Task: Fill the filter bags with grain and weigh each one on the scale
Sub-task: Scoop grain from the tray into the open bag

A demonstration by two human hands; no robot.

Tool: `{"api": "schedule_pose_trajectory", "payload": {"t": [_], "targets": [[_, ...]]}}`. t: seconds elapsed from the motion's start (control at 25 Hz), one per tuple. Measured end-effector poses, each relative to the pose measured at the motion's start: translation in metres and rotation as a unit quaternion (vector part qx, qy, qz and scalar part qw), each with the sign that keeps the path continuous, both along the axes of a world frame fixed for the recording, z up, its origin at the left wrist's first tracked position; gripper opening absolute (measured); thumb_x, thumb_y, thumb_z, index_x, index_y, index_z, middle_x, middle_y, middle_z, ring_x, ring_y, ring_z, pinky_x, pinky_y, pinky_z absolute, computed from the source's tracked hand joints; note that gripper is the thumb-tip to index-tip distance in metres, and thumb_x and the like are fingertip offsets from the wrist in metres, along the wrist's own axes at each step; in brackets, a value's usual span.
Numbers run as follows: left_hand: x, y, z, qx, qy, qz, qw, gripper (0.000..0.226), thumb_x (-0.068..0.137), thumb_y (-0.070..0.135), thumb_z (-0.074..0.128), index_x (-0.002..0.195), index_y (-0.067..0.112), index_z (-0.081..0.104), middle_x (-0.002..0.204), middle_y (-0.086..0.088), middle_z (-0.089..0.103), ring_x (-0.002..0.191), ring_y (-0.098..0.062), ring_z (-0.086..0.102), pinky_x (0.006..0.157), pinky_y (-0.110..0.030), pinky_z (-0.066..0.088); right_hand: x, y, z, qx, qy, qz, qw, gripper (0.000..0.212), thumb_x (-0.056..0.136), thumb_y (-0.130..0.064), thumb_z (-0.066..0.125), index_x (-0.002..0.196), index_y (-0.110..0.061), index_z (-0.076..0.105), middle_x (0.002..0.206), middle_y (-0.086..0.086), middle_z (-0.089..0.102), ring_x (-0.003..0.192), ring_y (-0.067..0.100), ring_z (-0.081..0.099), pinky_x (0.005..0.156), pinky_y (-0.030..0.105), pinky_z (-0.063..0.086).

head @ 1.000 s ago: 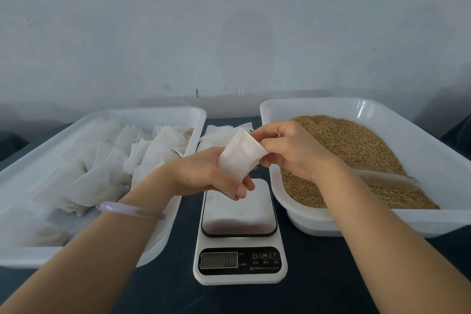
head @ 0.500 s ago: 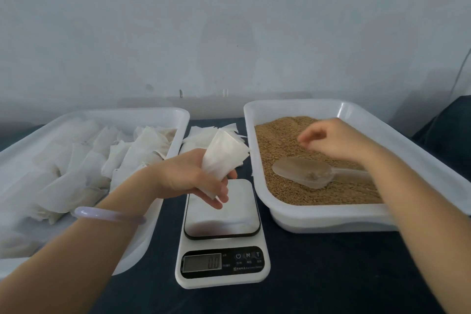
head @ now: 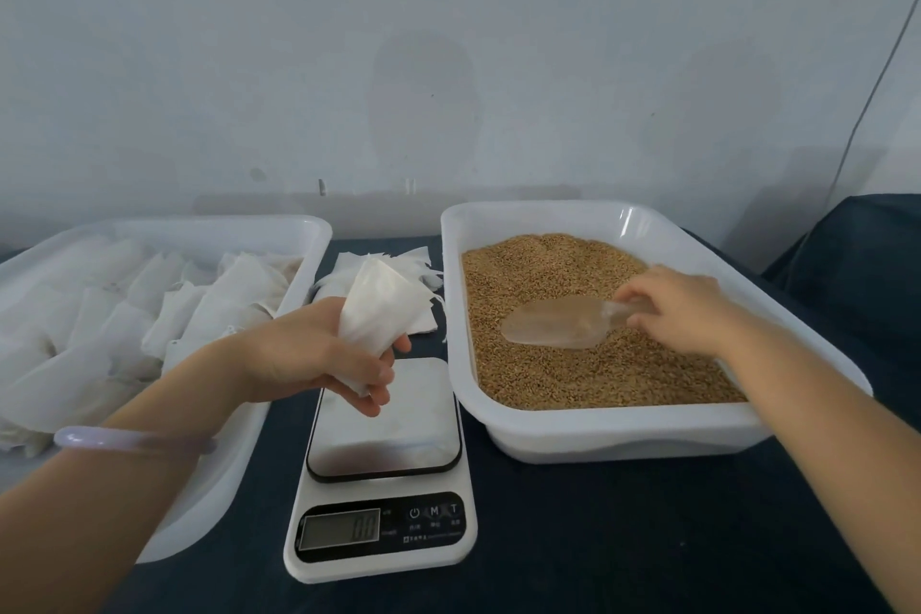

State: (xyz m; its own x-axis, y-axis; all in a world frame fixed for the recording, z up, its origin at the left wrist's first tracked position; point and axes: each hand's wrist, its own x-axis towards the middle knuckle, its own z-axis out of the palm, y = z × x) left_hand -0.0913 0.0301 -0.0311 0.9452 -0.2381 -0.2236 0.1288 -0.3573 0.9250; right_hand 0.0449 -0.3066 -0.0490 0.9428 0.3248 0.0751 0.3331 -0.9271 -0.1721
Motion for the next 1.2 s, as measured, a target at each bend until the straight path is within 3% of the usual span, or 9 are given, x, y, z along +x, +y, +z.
{"api": "schedule_pose_trajectory", "payload": {"t": [0.08, 0.2, 0.36, 0.48, 0.56, 0.72, 0.96, 1.2], "targets": [[0.0, 0.0, 0.0, 0.0, -0.002, 0.004, 1.0, 0.033, 0.061, 0.001, 0.067, 0.094, 0.001, 0.06, 0.064, -0.007, 0.057, 0.062, -0.023, 0.064, 0.063, -0.035, 0.057, 0.002, -0.001, -0.001, -0.036, -0.091, -0.014, 0.995, 0.025, 0.088, -0.02, 0.061, 0.11, -0.031, 0.058, 0.119, -0.009, 0.051, 0.116, 0.014, 0.047, 0.114, 0.048, 0.001], [0.0, 0.0, -0.001, 0.0, -0.001, 0.009, 1.0, 0.033, 0.062, 0.001, 0.067, 0.094, 0.0, 0.06, 0.067, -0.007, 0.057, 0.064, -0.024, 0.064, 0.065, -0.037, 0.057, 0.0, 0.005, -0.001, -0.033, -0.15, 0.014, 0.988, 0.024, 0.088, -0.017, 0.06, 0.108, -0.03, 0.059, 0.116, -0.011, 0.055, 0.119, 0.016, 0.045, 0.113, 0.045, -0.007], [0.0, 0.0, -0.001, -0.002, 0.003, 0.011, 1.0, 0.033, 0.062, 0.0, 0.067, 0.094, 0.0, 0.061, 0.068, -0.008, 0.056, 0.064, -0.024, 0.063, 0.066, -0.038, 0.057, -0.004, 0.017, -0.003, -0.004, -0.09, 0.074, 0.993, 0.025, 0.087, -0.021, 0.061, 0.107, -0.035, 0.06, 0.114, -0.018, 0.057, 0.124, 0.012, 0.04, 0.112, 0.038, -0.01], [0.0, 0.0, -0.001, -0.003, 0.003, 0.01, 1.0, 0.034, 0.062, 0.001, 0.068, 0.095, 0.0, 0.061, 0.068, -0.008, 0.057, 0.064, -0.023, 0.063, 0.066, -0.038, 0.057, -0.004, 0.016, -0.004, -0.001, -0.021, 0.104, 0.994, 0.026, 0.084, -0.023, 0.065, 0.1, -0.043, 0.059, 0.102, -0.025, 0.056, 0.117, 0.008, 0.042, 0.115, 0.042, -0.003], [0.0, 0.0, -0.001, -0.005, 0.003, 0.009, 1.0, 0.034, 0.062, 0.001, 0.068, 0.095, 0.0, 0.061, 0.068, -0.008, 0.057, 0.064, -0.024, 0.064, 0.066, -0.037, 0.057, -0.004, 0.01, -0.005, 0.02, 0.053, 0.111, 0.992, 0.028, 0.083, -0.023, 0.066, 0.098, -0.045, 0.057, 0.101, -0.027, 0.058, 0.114, 0.007, 0.047, 0.116, 0.049, 0.011], [0.001, 0.001, -0.002, -0.013, 0.005, 0.007, 1.0, 0.035, 0.062, 0.001, 0.068, 0.097, 0.0, 0.061, 0.068, -0.007, 0.057, 0.065, -0.023, 0.063, 0.066, -0.037, 0.057, -0.008, 0.004, -0.004, 0.093, 0.166, 0.118, 0.975, 0.033, 0.086, -0.013, 0.063, 0.095, -0.044, 0.056, 0.107, -0.023, 0.06, 0.11, 0.004, 0.054, 0.106, 0.042, 0.039], [0.002, 0.001, -0.001, -0.02, 0.003, 0.005, 1.0, 0.05, 0.062, 0.007, 0.069, 0.111, 0.006, 0.057, 0.068, -0.001, 0.059, 0.064, -0.018, 0.059, 0.064, -0.033, 0.055, -0.015, -0.002, 0.005, 0.149, 0.153, 0.097, 0.972, 0.031, 0.088, -0.015, 0.062, 0.098, -0.044, 0.057, 0.111, -0.021, 0.058, 0.114, 0.006, 0.051, 0.105, 0.038, 0.037], [0.0, -0.003, 0.003, -0.039, -0.032, 0.029, 0.998, 0.051, 0.062, 0.008, 0.067, 0.112, 0.011, 0.056, 0.067, 0.001, 0.057, 0.065, -0.012, 0.057, 0.063, -0.026, 0.053, -0.026, -0.022, 0.013, 0.174, 0.098, 0.069, 0.977, 0.029, 0.089, -0.016, 0.062, 0.107, -0.038, 0.059, 0.112, -0.018, 0.057, 0.116, 0.009, 0.05, 0.106, 0.037, 0.036]]}}
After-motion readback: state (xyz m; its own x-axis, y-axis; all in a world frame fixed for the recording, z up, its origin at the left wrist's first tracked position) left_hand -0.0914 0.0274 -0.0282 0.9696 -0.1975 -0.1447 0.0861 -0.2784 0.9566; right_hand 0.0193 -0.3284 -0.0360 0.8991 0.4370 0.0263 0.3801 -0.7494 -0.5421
